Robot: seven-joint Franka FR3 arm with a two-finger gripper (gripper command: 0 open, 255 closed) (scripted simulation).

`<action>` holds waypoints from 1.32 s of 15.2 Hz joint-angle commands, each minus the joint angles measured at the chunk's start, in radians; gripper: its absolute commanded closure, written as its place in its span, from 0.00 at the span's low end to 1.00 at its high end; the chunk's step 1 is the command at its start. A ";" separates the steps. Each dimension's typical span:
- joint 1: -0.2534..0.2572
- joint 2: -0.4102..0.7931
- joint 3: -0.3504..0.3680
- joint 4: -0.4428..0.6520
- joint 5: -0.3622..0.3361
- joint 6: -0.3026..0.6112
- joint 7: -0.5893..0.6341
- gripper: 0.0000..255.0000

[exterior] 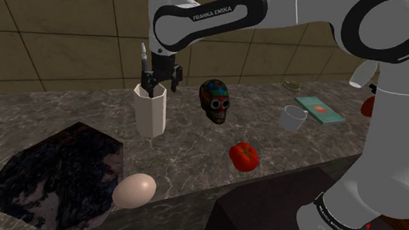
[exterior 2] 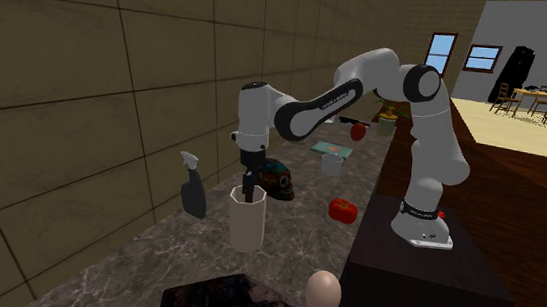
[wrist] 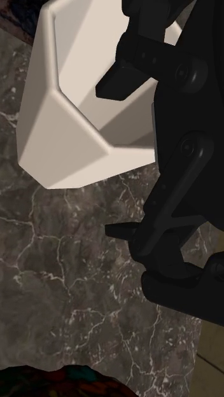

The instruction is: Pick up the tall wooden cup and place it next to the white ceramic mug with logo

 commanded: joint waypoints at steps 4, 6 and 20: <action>0.000 0.000 0.000 0.000 0.000 0.000 0.000 1.00; 0.000 0.000 0.000 0.000 0.000 0.000 0.000 1.00; 0.000 -0.031 0.007 0.077 0.014 -0.106 -0.008 1.00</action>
